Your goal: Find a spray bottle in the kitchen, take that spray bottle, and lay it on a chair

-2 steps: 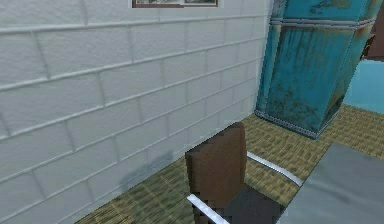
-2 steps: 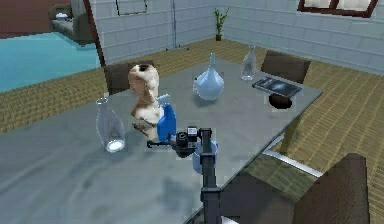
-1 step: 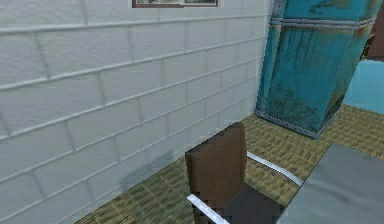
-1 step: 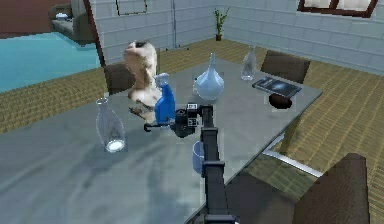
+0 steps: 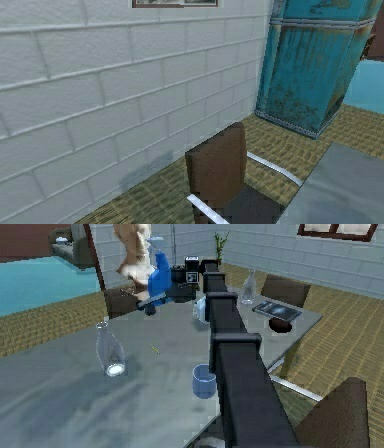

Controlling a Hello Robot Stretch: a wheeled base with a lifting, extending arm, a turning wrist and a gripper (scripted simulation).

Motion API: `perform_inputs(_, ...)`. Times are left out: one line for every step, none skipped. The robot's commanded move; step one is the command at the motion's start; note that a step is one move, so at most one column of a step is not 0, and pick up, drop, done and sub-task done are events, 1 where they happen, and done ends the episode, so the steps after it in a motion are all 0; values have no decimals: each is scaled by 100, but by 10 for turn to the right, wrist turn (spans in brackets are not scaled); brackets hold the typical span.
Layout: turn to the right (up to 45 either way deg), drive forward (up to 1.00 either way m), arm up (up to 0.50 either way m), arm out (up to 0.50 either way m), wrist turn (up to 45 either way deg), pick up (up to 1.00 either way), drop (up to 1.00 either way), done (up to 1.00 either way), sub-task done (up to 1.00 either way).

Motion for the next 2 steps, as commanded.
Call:
perform_inputs(0,0,0,0,-450,0,0,0,0)
perform_inputs(0,0,0,0,-450,0,0,0,0)
